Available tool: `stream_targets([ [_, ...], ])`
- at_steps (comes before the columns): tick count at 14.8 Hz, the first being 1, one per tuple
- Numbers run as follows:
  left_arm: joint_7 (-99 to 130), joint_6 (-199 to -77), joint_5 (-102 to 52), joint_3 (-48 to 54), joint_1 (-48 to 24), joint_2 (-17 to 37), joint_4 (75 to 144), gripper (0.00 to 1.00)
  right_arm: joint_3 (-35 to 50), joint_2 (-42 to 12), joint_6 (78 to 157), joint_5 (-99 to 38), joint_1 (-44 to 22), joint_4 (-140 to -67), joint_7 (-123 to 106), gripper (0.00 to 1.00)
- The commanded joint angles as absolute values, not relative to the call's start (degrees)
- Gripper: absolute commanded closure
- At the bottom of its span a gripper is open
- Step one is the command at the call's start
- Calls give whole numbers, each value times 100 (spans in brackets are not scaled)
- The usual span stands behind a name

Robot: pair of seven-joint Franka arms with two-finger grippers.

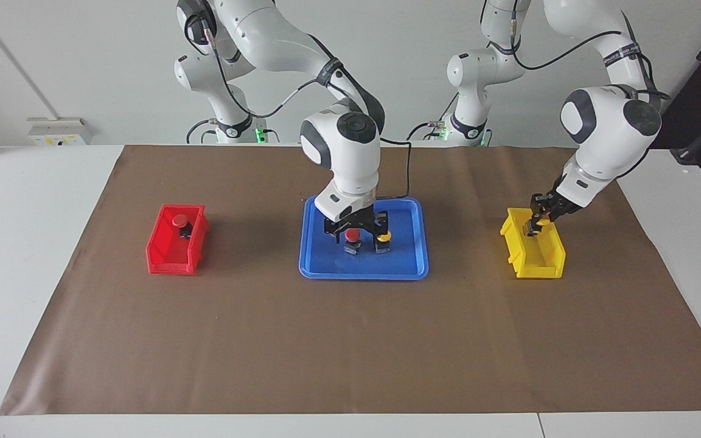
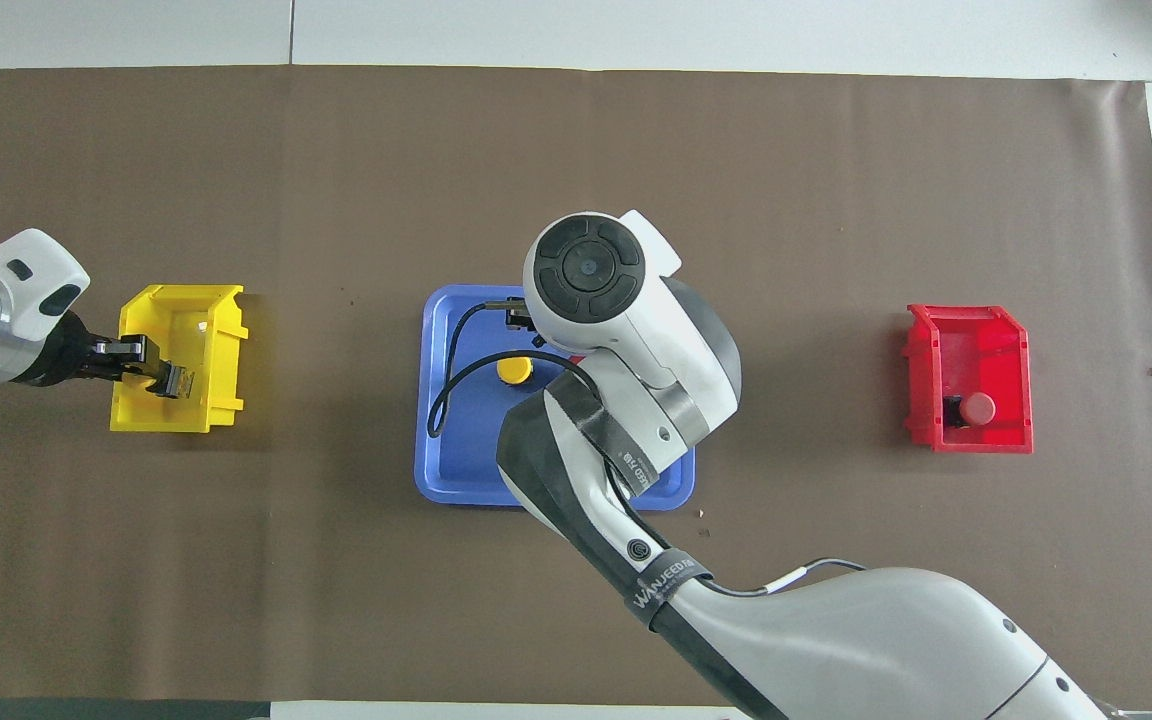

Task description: Sort red and yellow buttons by color

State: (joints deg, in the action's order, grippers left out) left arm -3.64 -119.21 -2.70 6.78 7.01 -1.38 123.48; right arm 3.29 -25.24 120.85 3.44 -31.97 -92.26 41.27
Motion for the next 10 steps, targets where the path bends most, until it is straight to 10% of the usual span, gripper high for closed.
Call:
stream_targets([
  [1,-483,-12549,-413,712,747,-246,12927,96,325,-2233,12261,413,-3199,-9764,4201,17],
  [5,-483,-12630,-413,712,721,-237,13008,87,334,-2162,12340,413,-3225,-9966,4201,21],
  [8,-492,-12621,-413,712,694,-211,12973,38,360,-2101,12603,413,-3243,-10212,4210,23],
  [10,-483,-12578,-413,712,694,-167,12894,32,360,-2074,12700,413,-3252,-10292,4210,25],
])
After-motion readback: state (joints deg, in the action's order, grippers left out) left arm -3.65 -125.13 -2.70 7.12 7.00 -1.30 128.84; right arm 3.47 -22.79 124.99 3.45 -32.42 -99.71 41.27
